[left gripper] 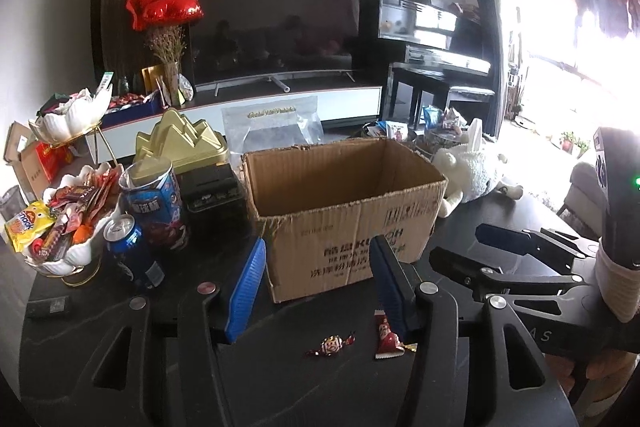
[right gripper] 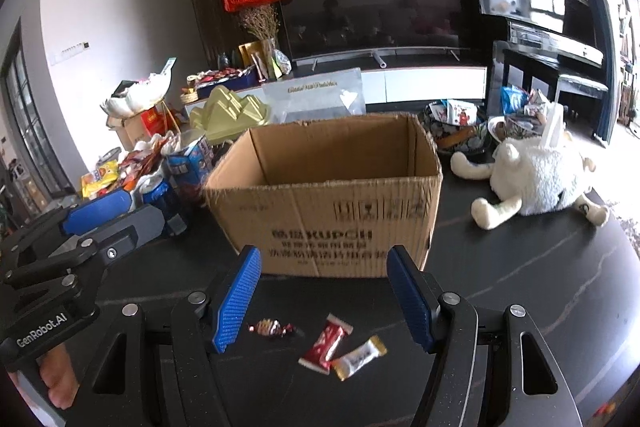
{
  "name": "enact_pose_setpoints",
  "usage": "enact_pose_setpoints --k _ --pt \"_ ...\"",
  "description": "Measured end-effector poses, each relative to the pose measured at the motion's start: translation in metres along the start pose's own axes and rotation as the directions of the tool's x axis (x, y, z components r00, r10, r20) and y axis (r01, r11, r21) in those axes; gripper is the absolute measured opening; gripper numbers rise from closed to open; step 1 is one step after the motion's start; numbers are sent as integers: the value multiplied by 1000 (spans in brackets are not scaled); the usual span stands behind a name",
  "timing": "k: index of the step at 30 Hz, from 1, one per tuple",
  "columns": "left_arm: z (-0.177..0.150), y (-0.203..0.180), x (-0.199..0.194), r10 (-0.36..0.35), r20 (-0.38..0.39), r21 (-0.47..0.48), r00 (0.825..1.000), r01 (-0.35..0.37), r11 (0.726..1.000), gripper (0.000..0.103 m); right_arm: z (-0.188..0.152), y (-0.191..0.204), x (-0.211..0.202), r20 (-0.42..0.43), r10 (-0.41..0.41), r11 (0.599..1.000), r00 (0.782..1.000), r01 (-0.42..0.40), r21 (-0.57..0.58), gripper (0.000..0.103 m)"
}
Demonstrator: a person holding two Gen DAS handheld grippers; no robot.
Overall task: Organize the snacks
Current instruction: 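Withdraw both tools from the box back over the remaining snacks, then grasp the red wrapped bar with the right tool while the left tool grasps the round wrapped candy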
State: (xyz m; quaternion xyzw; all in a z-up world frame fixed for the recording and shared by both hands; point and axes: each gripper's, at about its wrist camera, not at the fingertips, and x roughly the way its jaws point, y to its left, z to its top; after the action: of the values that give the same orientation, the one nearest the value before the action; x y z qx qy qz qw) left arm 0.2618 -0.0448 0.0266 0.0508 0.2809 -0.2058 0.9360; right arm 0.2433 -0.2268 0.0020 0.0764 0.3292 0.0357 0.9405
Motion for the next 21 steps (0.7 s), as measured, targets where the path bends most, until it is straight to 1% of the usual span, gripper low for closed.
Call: enact_pose_setpoints --k 10,16,21 --pt "-26 5 16 -38 -55 17 998 39 999 53 -22 3 13 -49 -10 1000 999 9 -11 66" --pt "-43 5 33 -70 -99 25 993 72 997 53 -35 3 24 -83 -15 1000 996 14 -14 66" --pt "-57 4 43 -76 -131 36 988 81 996 53 -46 1 33 -116 -20 1000 993 19 -16 66"
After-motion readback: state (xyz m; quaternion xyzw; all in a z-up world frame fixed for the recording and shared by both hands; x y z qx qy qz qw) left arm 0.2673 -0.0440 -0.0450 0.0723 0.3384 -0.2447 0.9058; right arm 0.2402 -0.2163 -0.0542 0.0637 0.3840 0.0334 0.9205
